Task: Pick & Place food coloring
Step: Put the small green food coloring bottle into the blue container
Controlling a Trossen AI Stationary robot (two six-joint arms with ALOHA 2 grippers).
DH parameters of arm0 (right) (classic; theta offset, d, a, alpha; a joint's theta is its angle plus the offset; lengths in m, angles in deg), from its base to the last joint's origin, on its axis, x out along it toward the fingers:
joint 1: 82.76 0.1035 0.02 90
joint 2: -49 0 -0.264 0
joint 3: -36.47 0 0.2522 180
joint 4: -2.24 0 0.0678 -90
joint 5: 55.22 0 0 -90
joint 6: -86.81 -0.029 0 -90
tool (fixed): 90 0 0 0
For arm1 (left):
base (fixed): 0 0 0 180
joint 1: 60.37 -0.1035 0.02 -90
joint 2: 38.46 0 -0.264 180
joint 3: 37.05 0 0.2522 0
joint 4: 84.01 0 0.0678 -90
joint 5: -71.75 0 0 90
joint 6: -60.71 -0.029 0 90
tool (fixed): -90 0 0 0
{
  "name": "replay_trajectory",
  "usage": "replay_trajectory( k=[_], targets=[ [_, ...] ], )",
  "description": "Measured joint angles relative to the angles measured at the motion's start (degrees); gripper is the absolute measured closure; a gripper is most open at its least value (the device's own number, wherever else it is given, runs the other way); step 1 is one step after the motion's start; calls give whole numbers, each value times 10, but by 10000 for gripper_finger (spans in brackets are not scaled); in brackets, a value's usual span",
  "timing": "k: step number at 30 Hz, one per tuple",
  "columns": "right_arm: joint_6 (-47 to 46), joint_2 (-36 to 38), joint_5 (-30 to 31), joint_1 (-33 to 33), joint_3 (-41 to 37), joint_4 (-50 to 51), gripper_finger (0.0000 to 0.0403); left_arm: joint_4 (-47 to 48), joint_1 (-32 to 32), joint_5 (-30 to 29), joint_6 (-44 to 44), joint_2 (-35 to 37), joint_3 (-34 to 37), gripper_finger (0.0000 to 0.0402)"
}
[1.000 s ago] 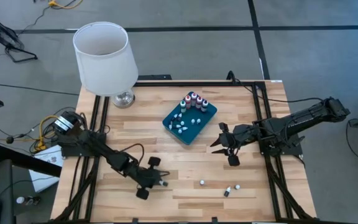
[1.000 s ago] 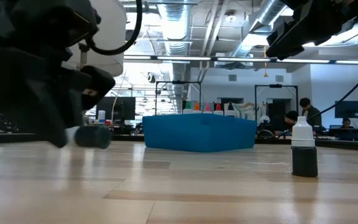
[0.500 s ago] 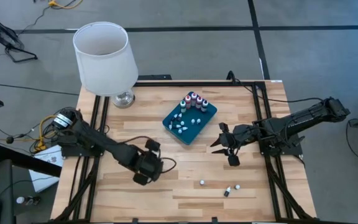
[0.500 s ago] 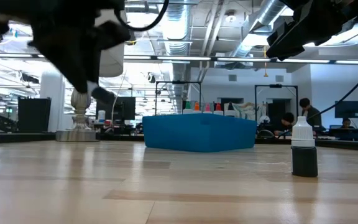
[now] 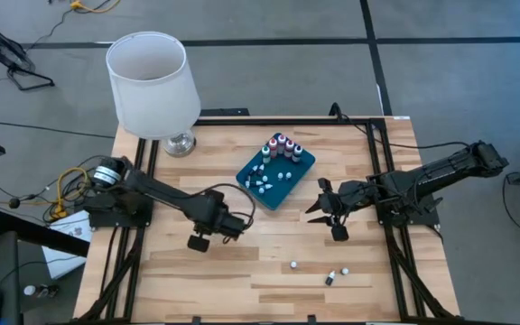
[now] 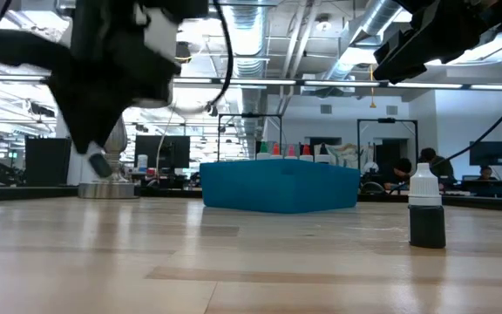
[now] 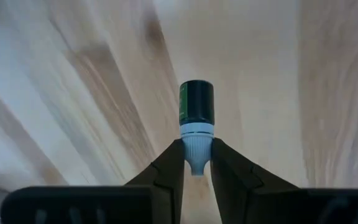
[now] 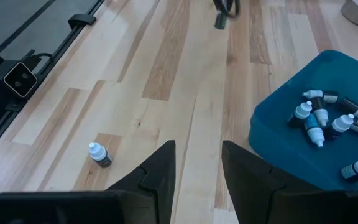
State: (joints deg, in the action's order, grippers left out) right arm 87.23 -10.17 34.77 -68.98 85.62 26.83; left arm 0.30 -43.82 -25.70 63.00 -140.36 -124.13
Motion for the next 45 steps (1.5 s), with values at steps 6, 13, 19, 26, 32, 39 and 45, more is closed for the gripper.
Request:
replay_trajectory(
  k=[6,13,19,26,32,39,45],
  targets=[
    [0,0,0,0,0,-1,283,64,-33,32,-5,-51,0,344],
    [0,0,0,0,0,-1,283,122,-51,42,-21,-110,0,344],
    [0,0,0,0,0,-1,283,127,-57,42,-21,-122,-1,344],
    [0,0,0,0,0,-1,283,130,-58,40,-21,-122,-1,311],
    [0,0,0,0,0,-1,283,132,-58,37,-20,-122,-1,281],
    [0,0,1,0,0,-1,283,197,-58,-11,8,-121,-31,277],
    [-7,-1,0,1,0,3,283,176,-58,-39,35,-39,-44,276]
  ],
)
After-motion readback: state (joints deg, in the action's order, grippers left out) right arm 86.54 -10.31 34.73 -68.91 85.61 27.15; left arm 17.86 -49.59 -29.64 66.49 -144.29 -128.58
